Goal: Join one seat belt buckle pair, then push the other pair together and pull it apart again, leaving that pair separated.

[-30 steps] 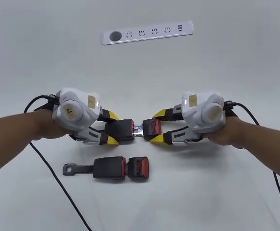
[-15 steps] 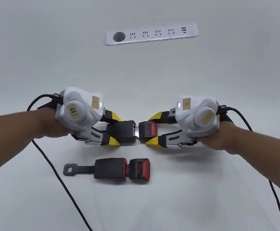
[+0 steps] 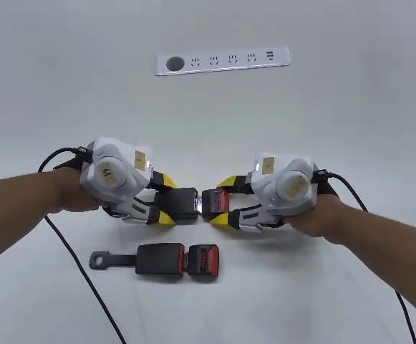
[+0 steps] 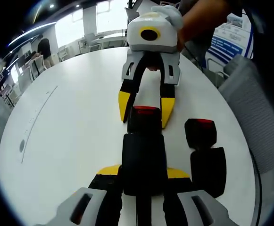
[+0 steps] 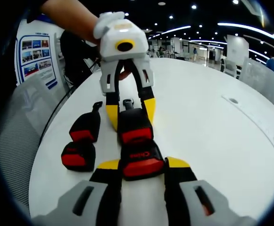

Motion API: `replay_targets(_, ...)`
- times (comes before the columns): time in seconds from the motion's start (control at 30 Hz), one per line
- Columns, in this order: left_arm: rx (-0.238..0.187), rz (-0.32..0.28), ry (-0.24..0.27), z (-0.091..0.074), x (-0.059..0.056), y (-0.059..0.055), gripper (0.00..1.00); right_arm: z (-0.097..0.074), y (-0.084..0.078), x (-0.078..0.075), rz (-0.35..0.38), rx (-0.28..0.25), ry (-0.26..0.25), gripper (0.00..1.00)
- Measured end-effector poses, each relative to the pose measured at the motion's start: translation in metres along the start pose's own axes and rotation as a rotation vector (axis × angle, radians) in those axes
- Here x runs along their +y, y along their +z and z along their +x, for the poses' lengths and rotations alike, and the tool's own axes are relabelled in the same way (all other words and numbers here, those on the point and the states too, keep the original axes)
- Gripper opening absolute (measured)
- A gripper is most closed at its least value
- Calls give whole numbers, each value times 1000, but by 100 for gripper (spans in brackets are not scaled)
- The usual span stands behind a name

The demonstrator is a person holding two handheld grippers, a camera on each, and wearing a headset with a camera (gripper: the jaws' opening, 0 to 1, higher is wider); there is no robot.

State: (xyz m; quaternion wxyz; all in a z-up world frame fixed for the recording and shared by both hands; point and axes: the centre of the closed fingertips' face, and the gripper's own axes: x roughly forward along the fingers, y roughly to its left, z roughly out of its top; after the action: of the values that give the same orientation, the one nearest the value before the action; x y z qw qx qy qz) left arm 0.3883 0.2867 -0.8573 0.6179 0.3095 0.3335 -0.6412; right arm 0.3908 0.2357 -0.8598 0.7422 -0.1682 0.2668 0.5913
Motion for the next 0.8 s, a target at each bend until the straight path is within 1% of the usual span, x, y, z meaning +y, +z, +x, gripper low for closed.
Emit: replay_targets(0.8, 7, 7, -2, -1, 0, 1, 34, 0, 0, 0, -7, 13, -4, 35)
